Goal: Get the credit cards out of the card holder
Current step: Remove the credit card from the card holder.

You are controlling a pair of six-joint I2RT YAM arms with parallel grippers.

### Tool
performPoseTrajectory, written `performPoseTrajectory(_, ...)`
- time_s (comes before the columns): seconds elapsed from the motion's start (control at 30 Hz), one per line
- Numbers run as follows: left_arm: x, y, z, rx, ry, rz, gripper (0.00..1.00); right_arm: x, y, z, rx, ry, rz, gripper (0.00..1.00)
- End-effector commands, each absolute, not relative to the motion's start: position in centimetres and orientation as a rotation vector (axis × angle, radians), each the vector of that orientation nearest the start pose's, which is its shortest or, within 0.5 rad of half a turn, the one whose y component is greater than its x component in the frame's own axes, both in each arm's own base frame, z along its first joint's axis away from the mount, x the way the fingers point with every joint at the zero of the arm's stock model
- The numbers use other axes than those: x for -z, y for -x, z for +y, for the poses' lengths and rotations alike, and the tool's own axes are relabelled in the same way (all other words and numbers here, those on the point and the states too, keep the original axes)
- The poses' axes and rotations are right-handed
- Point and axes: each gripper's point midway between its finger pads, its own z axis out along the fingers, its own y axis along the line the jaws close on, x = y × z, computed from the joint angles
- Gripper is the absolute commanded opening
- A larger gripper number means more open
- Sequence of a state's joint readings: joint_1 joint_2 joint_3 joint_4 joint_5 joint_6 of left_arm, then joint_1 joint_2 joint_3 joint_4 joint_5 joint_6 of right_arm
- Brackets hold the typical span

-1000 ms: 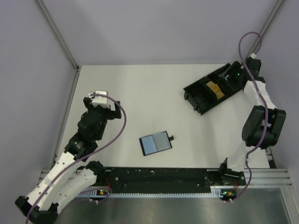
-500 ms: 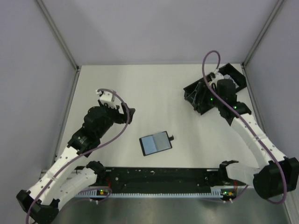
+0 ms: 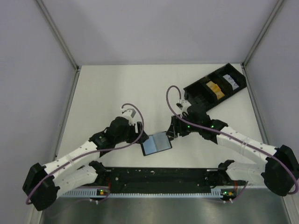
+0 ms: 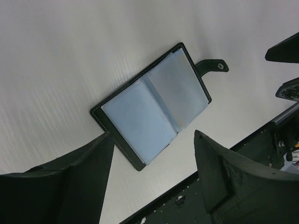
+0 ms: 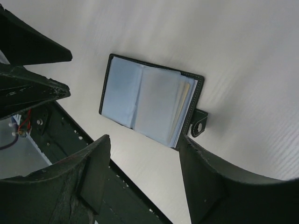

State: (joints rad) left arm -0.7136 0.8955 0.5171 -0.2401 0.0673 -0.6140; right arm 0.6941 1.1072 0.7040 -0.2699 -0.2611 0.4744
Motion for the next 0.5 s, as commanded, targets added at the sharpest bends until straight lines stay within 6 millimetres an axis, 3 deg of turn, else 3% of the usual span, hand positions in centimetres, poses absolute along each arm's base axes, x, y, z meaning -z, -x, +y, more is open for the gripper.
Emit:
performPoseTrajectory(0.0, -10.3, -19.6, -23.1, 0.843, -0.1, 2.34, 0.7, -13.6, -21.0, 27.7, -0.932, 0.462, 2.265, 0.58)
performPoseTrajectory(0.07, -8.6, -19.4, -23.2, 0.81, -0.089, 2.398, 0.66, -12.8, -21.3, 28.1, -0.92, 0.467, 2.284, 0.55)
performPoseTrajectory(0.13, -7.4, -19.3, -23.2, 0.793, -0.089, 2.426, 0.54, -12.1, -21.6, 28.5, -0.915, 0.475, 2.299, 0.49)
performPoseTrajectory(0.47, -3.6, -18.3, -22.5, 0.707, -0.078, 2.509, 0.39, -9.3, -23.0, 29.9, -0.859, 0.502, 2.36, 0.43)
